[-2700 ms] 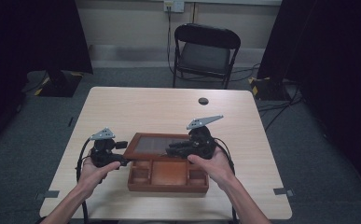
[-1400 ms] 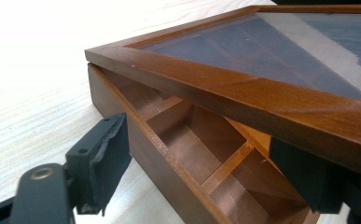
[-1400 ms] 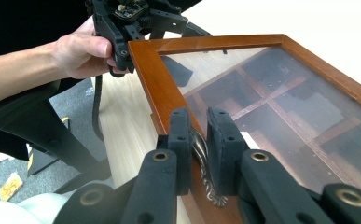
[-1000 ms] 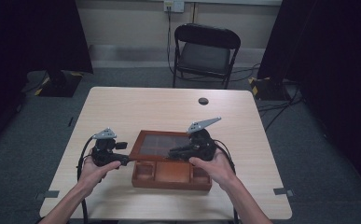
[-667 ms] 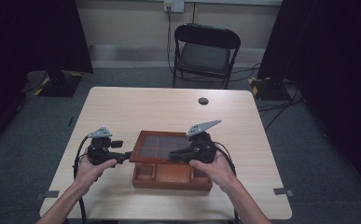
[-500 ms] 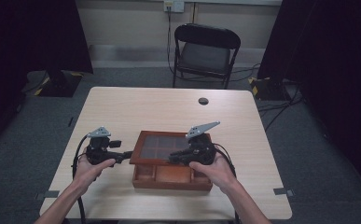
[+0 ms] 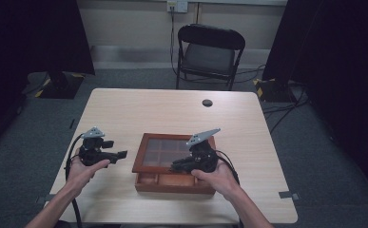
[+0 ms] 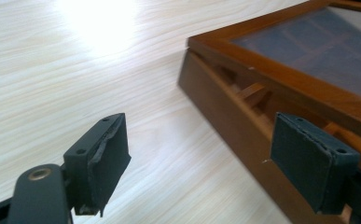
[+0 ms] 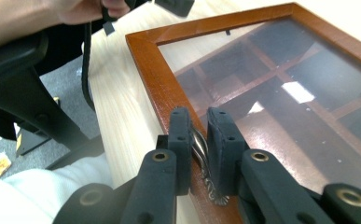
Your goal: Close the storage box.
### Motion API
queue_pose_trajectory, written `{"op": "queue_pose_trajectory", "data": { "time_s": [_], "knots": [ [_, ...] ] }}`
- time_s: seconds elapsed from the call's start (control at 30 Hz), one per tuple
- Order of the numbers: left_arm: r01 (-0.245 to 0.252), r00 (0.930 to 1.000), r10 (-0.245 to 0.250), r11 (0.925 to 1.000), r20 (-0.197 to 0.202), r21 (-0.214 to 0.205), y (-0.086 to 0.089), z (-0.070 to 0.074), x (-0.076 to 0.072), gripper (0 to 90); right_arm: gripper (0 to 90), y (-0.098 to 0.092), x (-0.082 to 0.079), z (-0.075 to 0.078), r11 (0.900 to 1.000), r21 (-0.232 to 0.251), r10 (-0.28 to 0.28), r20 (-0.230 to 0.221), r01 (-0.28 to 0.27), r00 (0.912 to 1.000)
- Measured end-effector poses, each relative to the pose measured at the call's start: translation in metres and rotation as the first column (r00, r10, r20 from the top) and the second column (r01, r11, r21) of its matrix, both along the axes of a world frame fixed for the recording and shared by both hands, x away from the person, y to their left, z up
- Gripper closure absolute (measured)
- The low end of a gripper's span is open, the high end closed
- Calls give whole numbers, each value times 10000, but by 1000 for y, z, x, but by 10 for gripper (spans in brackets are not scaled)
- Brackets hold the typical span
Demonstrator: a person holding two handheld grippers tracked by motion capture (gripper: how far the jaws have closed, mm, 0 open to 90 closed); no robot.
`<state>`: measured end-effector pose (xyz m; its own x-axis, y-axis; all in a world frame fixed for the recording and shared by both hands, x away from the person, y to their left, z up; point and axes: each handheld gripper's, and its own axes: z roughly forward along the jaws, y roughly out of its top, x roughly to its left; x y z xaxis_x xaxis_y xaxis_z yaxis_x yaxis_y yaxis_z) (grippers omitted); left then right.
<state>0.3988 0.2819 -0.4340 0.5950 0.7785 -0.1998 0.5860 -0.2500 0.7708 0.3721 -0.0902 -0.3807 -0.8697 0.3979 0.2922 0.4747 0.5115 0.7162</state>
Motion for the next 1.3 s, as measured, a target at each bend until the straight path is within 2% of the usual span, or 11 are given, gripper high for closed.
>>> {"op": "queue_pose_trajectory", "data": {
  "time_s": [0.03, 0.17, 0.27, 0.33, 0.4, 0.67, 0.8, 0.9, 0.97, 1.13, 1.3],
  "knots": [
    [-164, 9999, 163, 9998, -51, -149, 6, -2, -1, 190, 808, 1, -1, -2, 10000, -83, 50, -38, -50, 10000],
    [-194, 9998, 192, 9996, -99, -199, 10, -4, -3, 190, 808, 2, -2, -6, 9999, -139, 98, -52, -98, 9999],
    [-166, 9998, 165, 9998, -58, -118, 10, -3, -3, 191, 808, 2, -3, -9, 9997, -196, 133, -72, -134, 9999],
    [-108, 9999, 107, 9998, 54, 155, 8, -4, -3, 191, 810, 3, -4, -14, 9989, -372, 266, -93, -269, 9996],
    [-79, 10000, 79, 9999, 41, 142, 6, -4, -3, 195, 809, 4, -4, -17, 9992, -320, 228, -127, -232, 9997],
    [-31, 10000, 31, 9998, -5, 210, 5, -5, -3, 196, 811, 7, -5, -29, 9972, -655, 351, -308, -371, 9989],
    [142, 9998, -139, 9996, -111, 257, 3, -7, -2, 196, 813, 9, -6, -34, 9962, -769, 376, -514, -415, 9980],
    [273, 9993, -268, 9994, -253, 220, 0, -9, -2, 196, 813, 10, -6, -37, 9951, -885, 385, -529, -431, 9979],
    [386, 9990, -377, 9985, -239, 381, -1, -9, -2, 196, 813, 11, -6, -39, 9942, -966, 428, -529, -477, 9977],
    [500, 9984, -487, 9976, -286, 473, -4, -10, -2, 196, 813, 11, -6, -43, 9935, -1037, 418, -495, -467, 9979],
    [509, 9983, -496, 9978, -311, 428, -4, -10, -2, 196, 812, 10, -7, -43, 9934, -1068, 374, -479, -423, 9982]
  ]
}}
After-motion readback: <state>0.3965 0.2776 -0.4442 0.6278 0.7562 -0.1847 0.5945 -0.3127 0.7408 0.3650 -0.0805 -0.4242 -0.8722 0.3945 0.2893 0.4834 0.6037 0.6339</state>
